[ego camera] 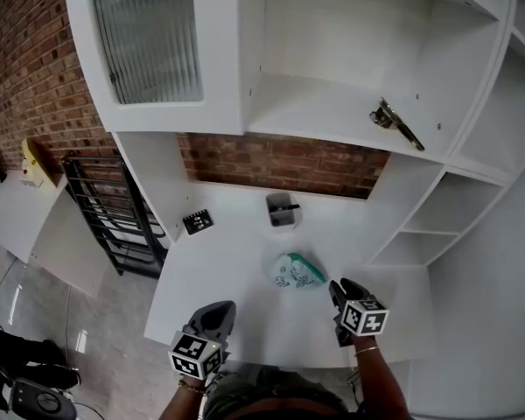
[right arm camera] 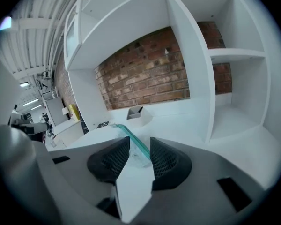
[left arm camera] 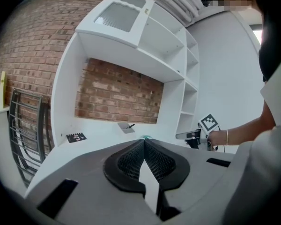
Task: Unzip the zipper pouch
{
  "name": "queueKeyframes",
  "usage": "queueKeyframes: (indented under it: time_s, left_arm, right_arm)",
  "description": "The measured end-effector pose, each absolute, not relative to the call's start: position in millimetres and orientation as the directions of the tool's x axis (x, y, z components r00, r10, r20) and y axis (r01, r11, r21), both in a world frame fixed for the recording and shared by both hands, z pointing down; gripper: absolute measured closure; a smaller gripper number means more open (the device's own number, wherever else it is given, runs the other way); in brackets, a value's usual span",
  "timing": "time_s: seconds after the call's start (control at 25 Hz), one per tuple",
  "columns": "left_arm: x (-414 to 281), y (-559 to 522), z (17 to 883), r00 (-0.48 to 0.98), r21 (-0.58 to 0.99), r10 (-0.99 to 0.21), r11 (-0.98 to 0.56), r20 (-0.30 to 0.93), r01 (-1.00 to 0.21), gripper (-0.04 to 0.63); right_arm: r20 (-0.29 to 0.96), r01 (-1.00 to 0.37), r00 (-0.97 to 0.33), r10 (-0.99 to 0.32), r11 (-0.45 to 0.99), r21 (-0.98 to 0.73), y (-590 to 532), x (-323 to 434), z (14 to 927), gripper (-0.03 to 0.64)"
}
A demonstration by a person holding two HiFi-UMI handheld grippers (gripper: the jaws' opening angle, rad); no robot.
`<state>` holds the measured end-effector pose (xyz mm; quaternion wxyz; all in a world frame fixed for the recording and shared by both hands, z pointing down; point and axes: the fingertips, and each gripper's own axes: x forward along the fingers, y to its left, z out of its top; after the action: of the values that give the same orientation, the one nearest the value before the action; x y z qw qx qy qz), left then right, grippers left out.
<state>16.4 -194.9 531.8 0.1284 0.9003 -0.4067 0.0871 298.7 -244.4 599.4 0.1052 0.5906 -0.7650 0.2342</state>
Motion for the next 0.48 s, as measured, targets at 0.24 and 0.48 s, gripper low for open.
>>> queueKeyframes:
  time_s: [0.24, 0.48]
  left_arm:
    - [21.4, -199.7, 514.1, 0.634, 0.134, -0.741, -0.621, 0.22, -0.772, 0.594]
    - [22.5, -204.2, 502.2, 0.614, 0.151, -0.767, -0.595, 0.188, -0.79, 0.594]
  right_arm:
    - [0.329, -0.939, -0.323, -0.888, 0.257, -0.228, -236.6, 271.4, 543.6, 0.486]
    - [0.292, -0.944, -0.329, -0.898, 0.325, -0.063, -222.7, 238.3, 523.1, 0.494]
